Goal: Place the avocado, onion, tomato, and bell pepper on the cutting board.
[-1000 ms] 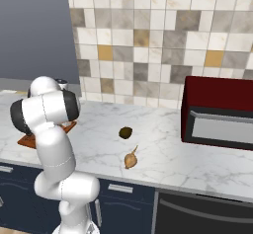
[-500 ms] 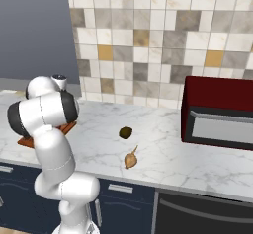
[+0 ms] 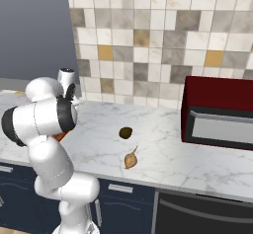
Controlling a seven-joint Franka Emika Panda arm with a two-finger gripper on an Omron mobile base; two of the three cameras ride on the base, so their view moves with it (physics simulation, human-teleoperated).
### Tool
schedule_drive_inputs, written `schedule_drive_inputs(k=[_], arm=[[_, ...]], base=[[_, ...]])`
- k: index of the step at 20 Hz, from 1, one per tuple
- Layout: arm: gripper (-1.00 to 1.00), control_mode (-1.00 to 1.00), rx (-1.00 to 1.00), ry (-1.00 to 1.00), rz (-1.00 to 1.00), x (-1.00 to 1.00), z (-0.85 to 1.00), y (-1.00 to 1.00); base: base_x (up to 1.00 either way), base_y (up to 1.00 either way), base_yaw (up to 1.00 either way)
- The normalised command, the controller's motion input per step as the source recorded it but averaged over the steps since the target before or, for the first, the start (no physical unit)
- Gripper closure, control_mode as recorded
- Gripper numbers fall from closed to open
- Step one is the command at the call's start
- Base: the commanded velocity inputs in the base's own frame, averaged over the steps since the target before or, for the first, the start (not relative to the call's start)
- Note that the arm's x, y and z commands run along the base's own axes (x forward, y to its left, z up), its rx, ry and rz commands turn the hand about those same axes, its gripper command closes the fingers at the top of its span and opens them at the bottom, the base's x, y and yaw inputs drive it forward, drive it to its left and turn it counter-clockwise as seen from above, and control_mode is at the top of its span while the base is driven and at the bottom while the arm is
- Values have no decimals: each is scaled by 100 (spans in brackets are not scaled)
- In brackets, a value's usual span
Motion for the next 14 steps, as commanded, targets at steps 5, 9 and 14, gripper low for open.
schedule_drive_inputs(k=[5,9,14], arm=[[-100,-100,-8,6,-11,-13,21,-91],[-100,-100,-14,3,-2,-36,6,-93],[-100,-100,-20,4,0,-48,0,-85]], base=[[0,0,0],[0,0,0],[0,0,0]])
